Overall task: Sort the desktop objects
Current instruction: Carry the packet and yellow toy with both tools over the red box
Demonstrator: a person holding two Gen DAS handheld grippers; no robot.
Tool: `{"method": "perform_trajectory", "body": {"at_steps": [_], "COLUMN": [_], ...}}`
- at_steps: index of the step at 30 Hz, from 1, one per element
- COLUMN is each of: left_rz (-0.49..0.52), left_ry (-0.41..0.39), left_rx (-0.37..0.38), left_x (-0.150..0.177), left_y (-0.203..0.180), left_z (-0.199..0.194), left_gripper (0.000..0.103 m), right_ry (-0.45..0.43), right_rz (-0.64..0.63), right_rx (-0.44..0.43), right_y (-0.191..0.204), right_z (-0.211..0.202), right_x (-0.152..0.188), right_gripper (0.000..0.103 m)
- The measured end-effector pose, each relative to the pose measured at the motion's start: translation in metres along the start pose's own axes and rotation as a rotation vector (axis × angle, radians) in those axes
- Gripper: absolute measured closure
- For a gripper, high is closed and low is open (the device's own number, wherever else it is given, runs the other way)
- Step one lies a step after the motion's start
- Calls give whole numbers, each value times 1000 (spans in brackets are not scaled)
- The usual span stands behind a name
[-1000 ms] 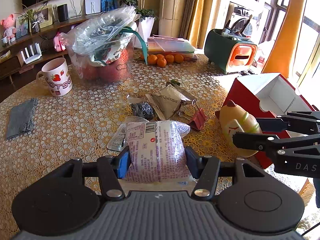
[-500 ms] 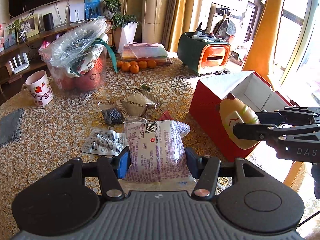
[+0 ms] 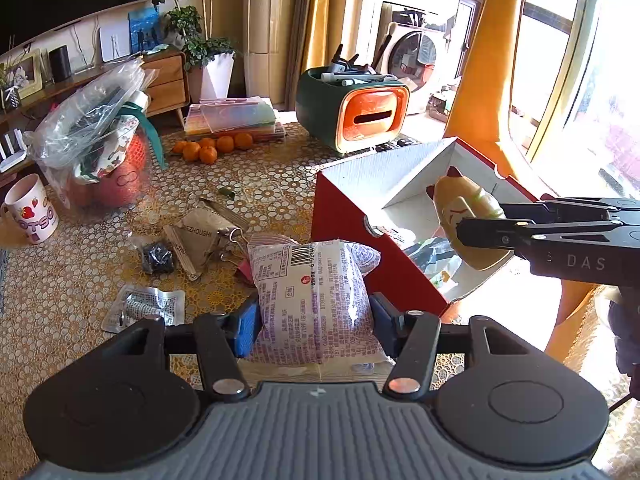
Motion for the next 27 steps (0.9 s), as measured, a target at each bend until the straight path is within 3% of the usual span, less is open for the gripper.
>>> {"method": "perform_trajectory", "body": {"at_steps": [15, 27], "left_rz": [83, 152], "left_ry": [-11, 4], "left_rx": [45, 15], "left_x": [-53, -88], "left_y": [-58, -78], "left_z": [43, 98], "left_gripper": [47, 47], "right_ry": [-48, -36], "right_rz": [57, 97], "right_rx": [103, 169], "right_y": [-84, -140], "right_z": [-1, 21], "right_x": [-27, -45], "right_gripper": [59, 59]}}
Point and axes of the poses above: each gripper's, at about its wrist camera, not at the fingertips, and z roughly the way its jaws point, y to its left, x to its underside, the point moved 10 cm from there along z, roughly the way its jaws point, and after that the axes turned 13 degrees about z, right-handed, at the moved point
